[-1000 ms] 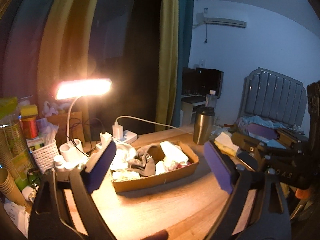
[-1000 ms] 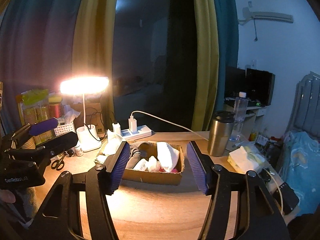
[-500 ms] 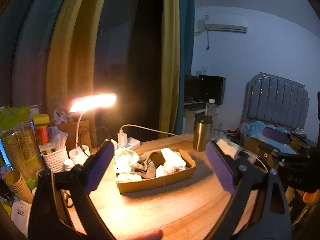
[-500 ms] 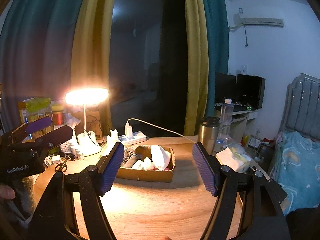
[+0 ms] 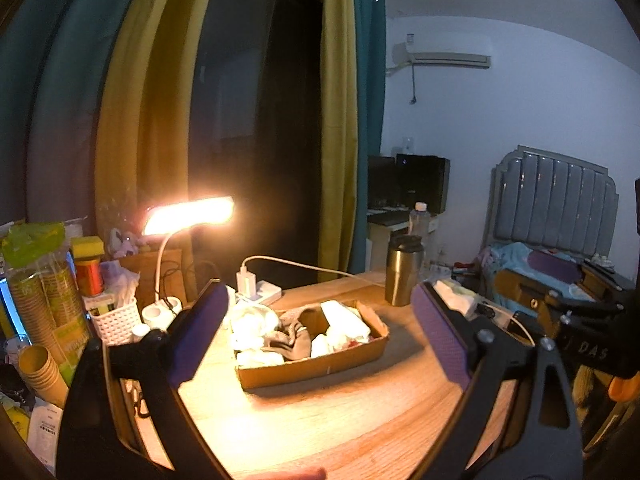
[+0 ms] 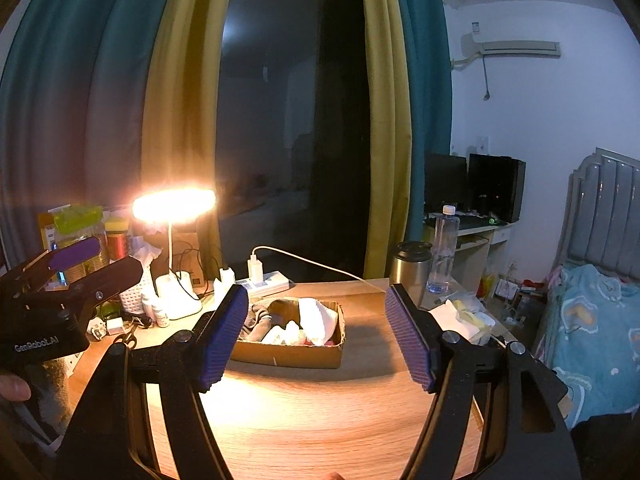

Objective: Organize soft objects

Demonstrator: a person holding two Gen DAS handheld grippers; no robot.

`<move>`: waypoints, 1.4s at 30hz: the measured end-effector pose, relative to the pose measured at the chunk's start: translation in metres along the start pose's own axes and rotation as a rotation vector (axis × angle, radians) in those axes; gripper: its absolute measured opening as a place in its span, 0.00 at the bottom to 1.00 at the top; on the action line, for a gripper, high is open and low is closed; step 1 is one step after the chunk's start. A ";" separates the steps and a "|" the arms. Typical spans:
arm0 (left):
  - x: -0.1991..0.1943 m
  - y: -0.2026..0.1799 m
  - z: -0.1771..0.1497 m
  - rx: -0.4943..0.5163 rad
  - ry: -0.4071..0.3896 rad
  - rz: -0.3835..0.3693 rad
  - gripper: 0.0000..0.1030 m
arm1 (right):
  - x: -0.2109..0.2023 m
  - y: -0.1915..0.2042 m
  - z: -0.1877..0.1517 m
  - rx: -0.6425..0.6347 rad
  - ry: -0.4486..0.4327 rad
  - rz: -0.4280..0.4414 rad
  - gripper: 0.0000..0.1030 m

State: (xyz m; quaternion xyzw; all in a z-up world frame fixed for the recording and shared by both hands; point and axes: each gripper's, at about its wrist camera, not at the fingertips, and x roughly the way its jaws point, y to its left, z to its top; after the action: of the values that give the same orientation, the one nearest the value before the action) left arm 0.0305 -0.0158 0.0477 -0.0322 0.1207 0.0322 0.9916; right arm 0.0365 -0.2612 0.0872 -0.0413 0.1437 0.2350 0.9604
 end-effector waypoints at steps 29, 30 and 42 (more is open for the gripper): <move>-0.002 -0.003 -0.003 0.008 0.012 0.006 0.91 | 0.000 0.001 0.000 -0.001 0.004 0.000 0.72; -0.002 -0.004 -0.003 0.008 0.011 0.007 0.91 | 0.000 0.001 0.000 -0.001 0.005 0.000 0.72; 0.000 -0.004 -0.003 0.013 0.014 0.008 0.91 | 0.000 0.000 -0.001 -0.001 0.007 0.001 0.72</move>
State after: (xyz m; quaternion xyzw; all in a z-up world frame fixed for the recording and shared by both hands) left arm 0.0297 -0.0201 0.0452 -0.0253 0.1277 0.0351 0.9909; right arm 0.0358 -0.2611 0.0863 -0.0425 0.1468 0.2351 0.9599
